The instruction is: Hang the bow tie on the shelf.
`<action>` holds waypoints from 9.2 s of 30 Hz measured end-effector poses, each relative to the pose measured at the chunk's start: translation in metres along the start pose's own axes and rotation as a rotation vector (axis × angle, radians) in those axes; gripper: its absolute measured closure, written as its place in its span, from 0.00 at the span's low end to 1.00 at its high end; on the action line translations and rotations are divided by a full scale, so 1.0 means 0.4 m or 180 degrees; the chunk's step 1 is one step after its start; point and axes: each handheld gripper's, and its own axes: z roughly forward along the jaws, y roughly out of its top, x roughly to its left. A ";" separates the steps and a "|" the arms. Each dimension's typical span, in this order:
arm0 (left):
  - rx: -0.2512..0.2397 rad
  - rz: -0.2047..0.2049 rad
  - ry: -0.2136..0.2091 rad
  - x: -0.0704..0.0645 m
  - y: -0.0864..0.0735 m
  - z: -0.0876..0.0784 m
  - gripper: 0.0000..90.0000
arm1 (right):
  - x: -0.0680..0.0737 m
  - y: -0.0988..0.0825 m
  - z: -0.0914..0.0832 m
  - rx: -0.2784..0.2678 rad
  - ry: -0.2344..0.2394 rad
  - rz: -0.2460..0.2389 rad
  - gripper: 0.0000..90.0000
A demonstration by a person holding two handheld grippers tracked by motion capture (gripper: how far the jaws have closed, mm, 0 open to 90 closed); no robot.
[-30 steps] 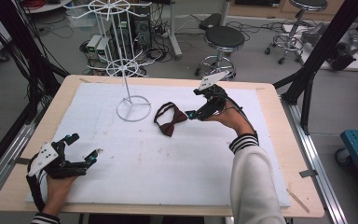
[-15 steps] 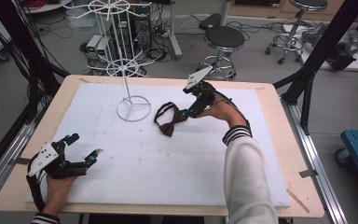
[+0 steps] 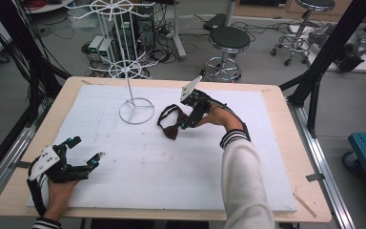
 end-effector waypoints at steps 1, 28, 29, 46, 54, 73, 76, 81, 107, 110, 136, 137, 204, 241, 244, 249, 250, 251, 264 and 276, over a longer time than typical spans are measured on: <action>0.0001 0.0000 0.0002 0.000 0.000 0.000 0.02 | 0.000 0.000 0.007 0.0038 0.0021 -0.0019 0.01; -0.0011 -0.0019 -0.0006 0.001 0.000 0.000 0.02 | -0.027 -0.036 0.102 0.0757 0.0032 -0.0221 0.09; -0.0011 -0.0019 -0.0007 0.001 0.000 0.000 0.02 | -0.029 -0.037 0.102 0.0760 0.0050 -0.0208 0.15; -0.0011 -0.0017 -0.0008 0.000 0.000 -0.001 0.02 | -0.058 -0.055 0.107 0.0922 0.0051 0.0032 0.59; -0.0012 -0.0017 -0.0011 0.001 0.000 -0.001 0.02 | -0.050 -0.046 0.108 0.0983 0.0197 -0.0069 0.90; -0.0008 -0.0028 -0.0005 0.003 0.000 -0.001 0.02 | -0.034 -0.030 0.083 0.0812 0.0190 -0.0083 0.92; -0.0005 -0.0031 -0.0006 0.003 0.000 -0.001 0.02 | -0.027 -0.029 0.065 0.0720 0.0182 -0.0065 0.92; -0.0011 -0.0053 -0.0010 0.004 0.000 -0.001 0.02 | -0.016 -0.021 0.039 0.0639 0.0163 -0.0100 0.92; 0.0039 -0.0090 -0.0171 0.015 0.054 0.018 0.02 | 0.065 0.050 -0.111 0.0029 0.0151 -0.0024 0.92; 0.0033 -0.0081 -0.0225 0.012 0.072 0.028 0.02 | 0.078 0.048 -0.131 -0.0173 0.0132 -0.0036 0.92; 0.0150 0.0151 -0.0884 -0.020 0.230 0.120 0.02 | 0.179 0.053 -0.212 -0.0695 0.0115 0.0224 0.91; 0.0150 0.0151 -0.0884 -0.020 0.230 0.120 0.02 | 0.179 0.053 -0.212 -0.0695 0.0115 0.0224 0.91; 0.0683 0.0160 -0.1568 -0.125 0.339 0.286 0.89 | 0.248 0.126 -0.131 -0.0746 0.0175 0.0151 0.90; 0.0694 0.0132 -0.1416 -0.098 0.356 0.265 0.94 | 0.284 0.048 -0.174 -0.1258 -0.0431 0.0538 0.01; 0.0690 0.0145 -0.1367 -0.086 0.371 0.263 0.94 | 0.299 0.029 -0.186 -0.1303 -0.0514 0.0566 0.01; 0.0673 0.0142 -0.1318 -0.078 0.384 0.262 0.94 | 0.326 -0.013 -0.207 -0.1407 -0.0632 0.0660 0.01; 0.0675 0.0146 -0.1301 -0.074 0.388 0.261 0.94 | 0.332 -0.025 -0.212 -0.1417 -0.0658 0.0687 0.01; 0.0671 0.0147 -0.1284 -0.072 0.390 0.261 0.94 | 0.336 -0.032 -0.215 -0.1428 -0.0674 0.0715 0.01; 0.0546 0.0141 -0.1074 -0.033 0.443 0.266 0.94 | 0.391 -0.139 -0.246 -0.1603 -0.0951 0.0915 0.01; 0.0468 0.0105 -0.0881 0.005 0.460 0.273 0.94 | 0.419 -0.172 -0.273 -0.1621 -0.1073 0.1017 0.01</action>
